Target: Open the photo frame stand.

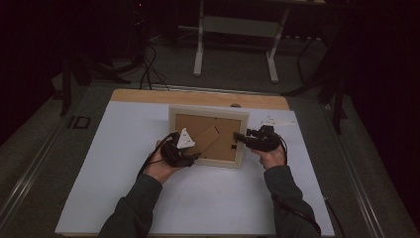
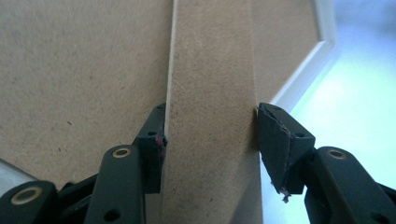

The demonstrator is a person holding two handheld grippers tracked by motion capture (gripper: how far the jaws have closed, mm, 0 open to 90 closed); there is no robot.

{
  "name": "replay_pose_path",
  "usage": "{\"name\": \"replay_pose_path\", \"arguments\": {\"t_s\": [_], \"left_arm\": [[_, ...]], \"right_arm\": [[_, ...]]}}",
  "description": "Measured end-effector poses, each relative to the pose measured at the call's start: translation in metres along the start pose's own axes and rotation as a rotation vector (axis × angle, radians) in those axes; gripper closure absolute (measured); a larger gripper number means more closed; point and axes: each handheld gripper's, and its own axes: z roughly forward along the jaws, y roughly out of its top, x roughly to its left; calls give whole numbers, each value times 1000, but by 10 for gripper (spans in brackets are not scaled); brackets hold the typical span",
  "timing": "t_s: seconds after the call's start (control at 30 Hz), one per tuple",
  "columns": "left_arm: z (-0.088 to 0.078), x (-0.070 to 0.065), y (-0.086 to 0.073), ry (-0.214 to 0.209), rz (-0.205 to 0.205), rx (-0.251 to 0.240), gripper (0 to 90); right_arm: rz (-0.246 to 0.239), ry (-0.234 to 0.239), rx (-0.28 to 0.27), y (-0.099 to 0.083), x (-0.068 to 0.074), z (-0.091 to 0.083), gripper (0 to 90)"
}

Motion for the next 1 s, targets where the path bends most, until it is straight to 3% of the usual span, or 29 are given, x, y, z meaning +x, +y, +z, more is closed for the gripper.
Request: {"name": "replay_pose_path", "arguments": {"t_s": [0.13, 0.43, 0.53, 0.6, 0.8, 1.0], "left_arm": [[2, 5, -1, 12, -22, 1, 505], [4, 10, 0, 42, -54, 6, 511], [4, 11, 0, 21, -75, 2, 528], [2, 12, 0, -18, -94, -11, 554], [1, 4, 3, -36, -74, -15, 589], [-1, 6, 3, -76, -94, -21, 588]], "right_arm": [[-62, -24, -12, 3, 7, -1, 575], [-137, -77, -24, 5, 17, 1, 588], [-165, -88, -23, 8, 20, 1, 587], [-171, -90, -15, 8, 21, 0, 586], [-167, -81, -12, 2, 19, -2, 593], [-176, -80, -9, 2, 21, -4, 594]]}}
